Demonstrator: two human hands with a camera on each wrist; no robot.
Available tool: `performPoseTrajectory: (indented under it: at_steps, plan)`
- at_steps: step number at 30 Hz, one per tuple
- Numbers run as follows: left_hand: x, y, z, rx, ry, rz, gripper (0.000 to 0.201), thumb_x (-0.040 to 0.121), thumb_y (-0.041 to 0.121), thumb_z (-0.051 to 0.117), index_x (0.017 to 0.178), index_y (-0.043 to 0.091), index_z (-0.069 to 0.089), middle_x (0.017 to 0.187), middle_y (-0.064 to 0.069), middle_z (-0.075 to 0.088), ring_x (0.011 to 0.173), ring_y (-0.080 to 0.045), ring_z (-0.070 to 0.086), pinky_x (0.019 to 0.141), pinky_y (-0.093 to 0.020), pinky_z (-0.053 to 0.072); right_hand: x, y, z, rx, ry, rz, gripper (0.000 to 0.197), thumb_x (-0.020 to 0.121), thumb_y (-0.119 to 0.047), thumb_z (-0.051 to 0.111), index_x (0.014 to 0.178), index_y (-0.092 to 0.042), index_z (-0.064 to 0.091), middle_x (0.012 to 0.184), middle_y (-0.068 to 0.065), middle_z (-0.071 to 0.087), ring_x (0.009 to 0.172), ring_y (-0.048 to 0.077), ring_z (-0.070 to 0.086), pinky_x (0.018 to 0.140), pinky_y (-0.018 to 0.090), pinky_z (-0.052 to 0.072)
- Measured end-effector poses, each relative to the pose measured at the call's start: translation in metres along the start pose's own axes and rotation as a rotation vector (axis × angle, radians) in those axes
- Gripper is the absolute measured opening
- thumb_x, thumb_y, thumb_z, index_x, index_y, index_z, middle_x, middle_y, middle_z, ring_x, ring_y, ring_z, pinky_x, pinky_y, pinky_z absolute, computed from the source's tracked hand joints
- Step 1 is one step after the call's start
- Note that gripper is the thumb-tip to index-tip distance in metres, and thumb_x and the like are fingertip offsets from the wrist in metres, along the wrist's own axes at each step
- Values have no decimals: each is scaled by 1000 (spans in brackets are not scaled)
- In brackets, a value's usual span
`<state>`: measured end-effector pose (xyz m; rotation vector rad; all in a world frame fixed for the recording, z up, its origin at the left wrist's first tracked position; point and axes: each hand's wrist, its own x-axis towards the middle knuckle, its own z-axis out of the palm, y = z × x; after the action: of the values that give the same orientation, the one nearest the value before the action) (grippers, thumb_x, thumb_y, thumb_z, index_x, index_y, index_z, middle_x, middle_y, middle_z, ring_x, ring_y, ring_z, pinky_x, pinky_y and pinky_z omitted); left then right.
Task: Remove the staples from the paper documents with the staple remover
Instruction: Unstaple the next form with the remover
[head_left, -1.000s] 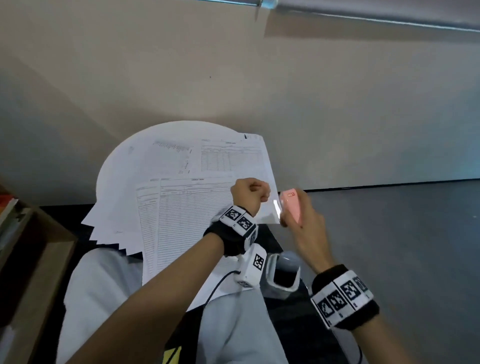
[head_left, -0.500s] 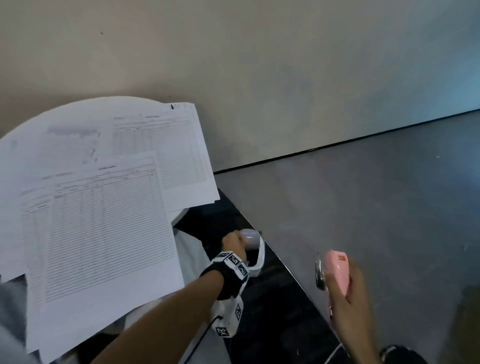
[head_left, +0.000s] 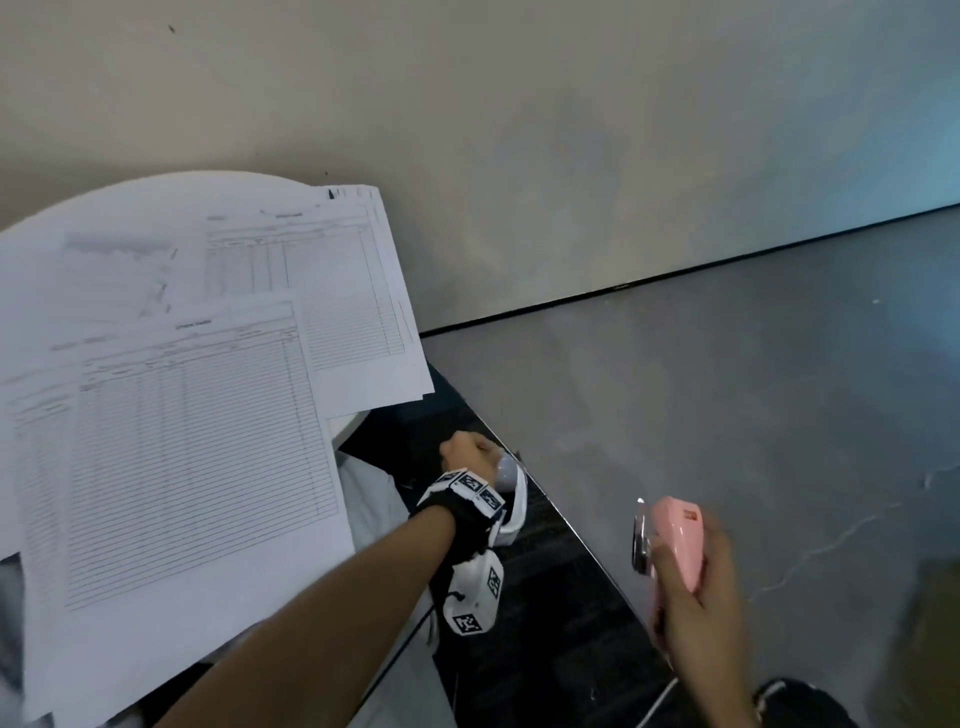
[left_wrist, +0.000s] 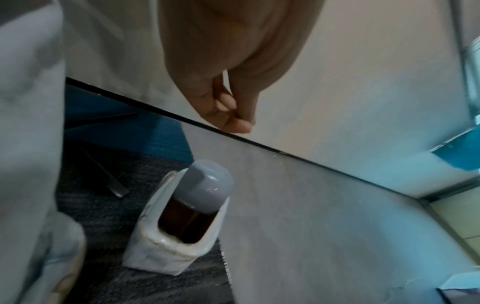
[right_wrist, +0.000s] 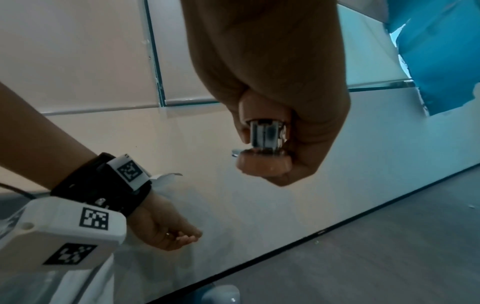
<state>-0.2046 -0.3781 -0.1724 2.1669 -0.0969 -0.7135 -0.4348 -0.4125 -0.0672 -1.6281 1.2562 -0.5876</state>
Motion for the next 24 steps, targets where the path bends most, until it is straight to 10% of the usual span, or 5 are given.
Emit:
performPoseTrajectory:
  at_steps: [4,8,13,18,24]
  plan:
    - [-35,39,-24,-158,-128,184,27,94,25,56,75,6,62,75,-15,62,70,-18,57,72,-25,43,1,-39,19,8,-26,-46,35,78,-51,55,112,-47,46,89,-8,64,75,26,62,74,48,54]
    - [-62,80,-91,-383,-193,318,26,101,23,41,83,10,56,69,-1,56,45,6,51,58,-14,44,-5,-98,49,62,-135,-77,31,75,-46,75,85,-25,56,68,1,60,53,20,54,48,34,50]
    - [-60,67,-231,-368,107,423,16,97,18,49,88,7,57,80,-3,60,74,-11,57,71,-16,46,-9,-161,121,11,-406,-152,32,67,-14,86,68,-15,54,56,-1,53,47,12,50,43,22,41]
    - [-34,-15,-320,394,410,-85,67,84,42,62,131,1,36,137,-16,33,127,-33,32,102,-43,33,-15,-194,228,-103,-576,-213,28,67,-8,85,75,-13,58,67,1,59,55,13,56,44,22,44]
    - [-35,-35,-344,419,436,-279,101,71,52,74,134,-7,23,139,-21,28,128,-33,35,104,-38,35,-12,-193,326,-496,-499,-213,53,62,-26,86,100,0,60,113,17,54,99,33,58,82,44,57]
